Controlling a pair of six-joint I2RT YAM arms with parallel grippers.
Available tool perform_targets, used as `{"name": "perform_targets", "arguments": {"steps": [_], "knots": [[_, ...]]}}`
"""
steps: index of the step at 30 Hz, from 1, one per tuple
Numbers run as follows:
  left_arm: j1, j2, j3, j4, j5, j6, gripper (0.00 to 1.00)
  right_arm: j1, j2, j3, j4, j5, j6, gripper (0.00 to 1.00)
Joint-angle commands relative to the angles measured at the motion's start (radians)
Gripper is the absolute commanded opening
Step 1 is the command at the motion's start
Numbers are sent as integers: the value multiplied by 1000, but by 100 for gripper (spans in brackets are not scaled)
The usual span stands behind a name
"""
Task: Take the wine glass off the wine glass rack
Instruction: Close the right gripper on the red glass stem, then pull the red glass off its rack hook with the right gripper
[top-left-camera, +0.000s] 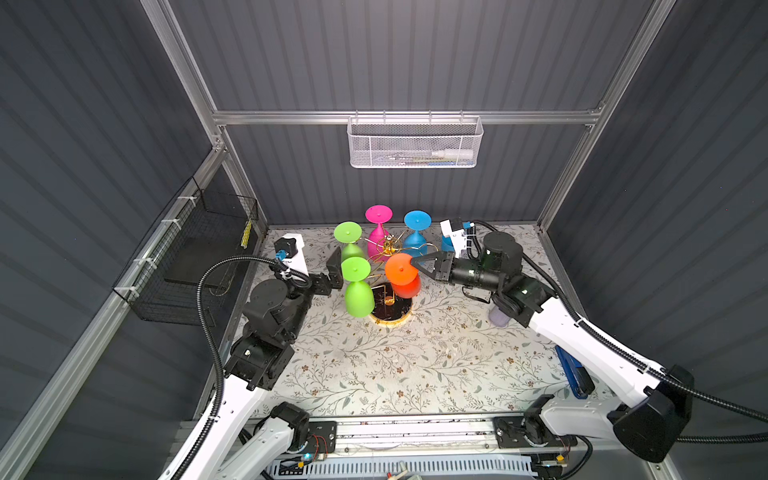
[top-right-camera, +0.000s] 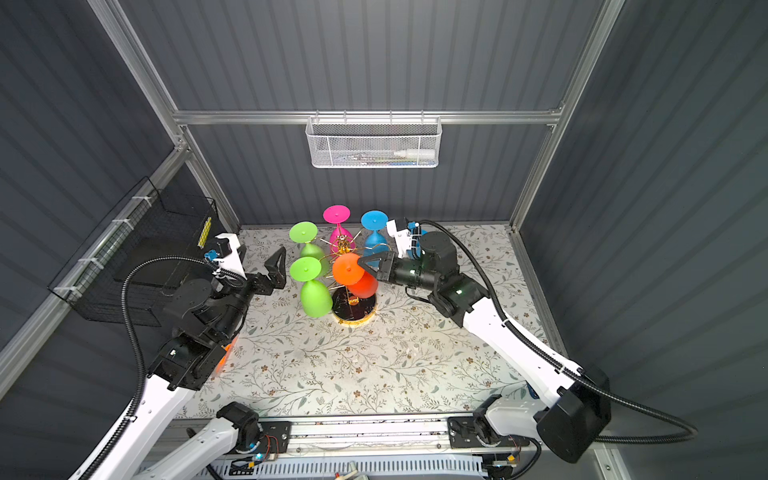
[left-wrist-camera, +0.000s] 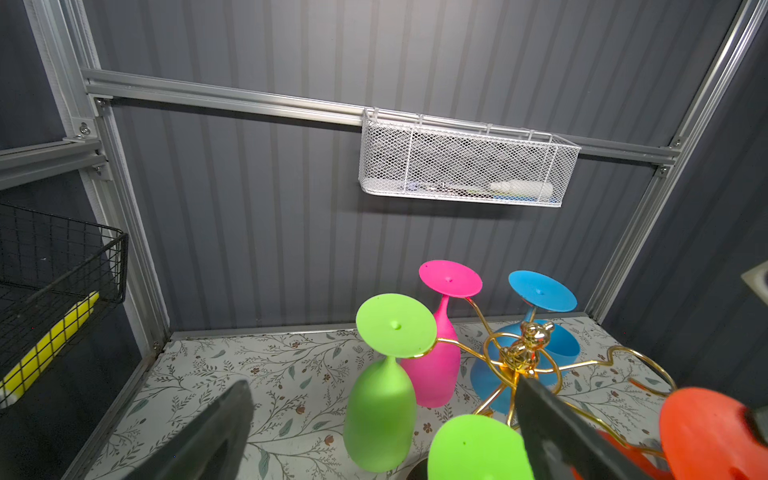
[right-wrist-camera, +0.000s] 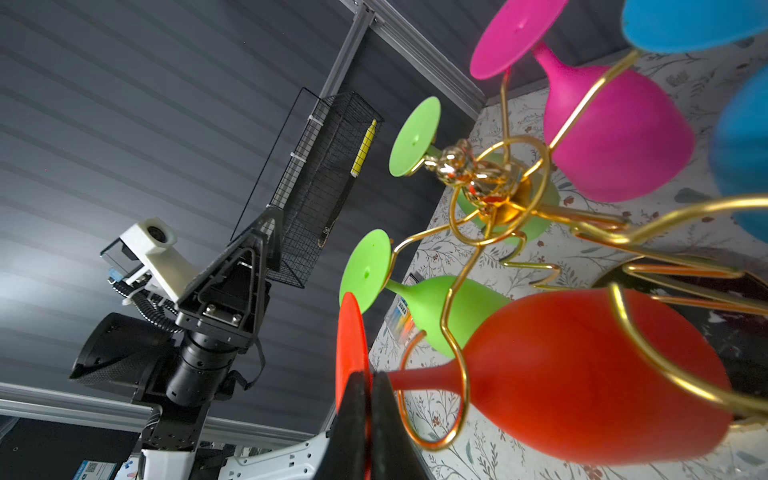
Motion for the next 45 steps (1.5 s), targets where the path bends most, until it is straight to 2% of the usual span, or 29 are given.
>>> {"name": "perform_targets", "arguments": {"steps": [1, 12, 32, 45], "knots": [[5, 2, 30, 33, 12, -2, 100, 2, 23, 43, 13, -14, -9, 0], [5, 15, 39, 40, 24, -2, 100, 2, 67, 59, 25, -7, 2, 0], [5, 17, 50, 42, 35, -2, 100, 5, 87, 35, 122, 79, 82, 0], [5, 7, 46, 36, 32, 2, 100, 27, 124, 57, 136, 57, 91, 0]]}}
